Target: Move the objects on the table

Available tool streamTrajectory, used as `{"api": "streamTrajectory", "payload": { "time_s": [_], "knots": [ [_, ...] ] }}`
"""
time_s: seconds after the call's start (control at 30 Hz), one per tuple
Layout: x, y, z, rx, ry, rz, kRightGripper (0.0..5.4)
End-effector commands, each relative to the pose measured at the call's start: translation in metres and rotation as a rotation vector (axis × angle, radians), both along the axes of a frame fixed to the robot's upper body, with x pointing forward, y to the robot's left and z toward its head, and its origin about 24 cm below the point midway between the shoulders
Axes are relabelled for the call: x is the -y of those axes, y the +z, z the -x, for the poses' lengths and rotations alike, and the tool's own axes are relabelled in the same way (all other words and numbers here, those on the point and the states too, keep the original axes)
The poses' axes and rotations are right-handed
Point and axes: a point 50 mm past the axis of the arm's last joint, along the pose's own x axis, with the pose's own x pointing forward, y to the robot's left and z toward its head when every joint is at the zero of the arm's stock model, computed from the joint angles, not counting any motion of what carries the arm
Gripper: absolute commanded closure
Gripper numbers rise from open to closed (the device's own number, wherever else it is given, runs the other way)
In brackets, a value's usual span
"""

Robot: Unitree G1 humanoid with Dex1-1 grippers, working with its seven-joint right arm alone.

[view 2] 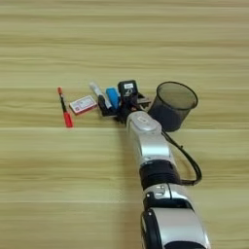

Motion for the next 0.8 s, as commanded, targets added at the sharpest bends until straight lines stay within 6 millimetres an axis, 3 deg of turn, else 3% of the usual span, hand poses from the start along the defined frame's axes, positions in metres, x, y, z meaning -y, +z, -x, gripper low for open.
{"api": "streamTrajectory", "payload": {
  "time_s": [0.03,0.8],
  "knots": [
    [-0.0013,0.0436,-0.0212,0.147,0.018,0.04,0.02],
    [0.0008,0.0344,-0.0227,0.076,-0.013,0.082,0.02]
  ]
}}
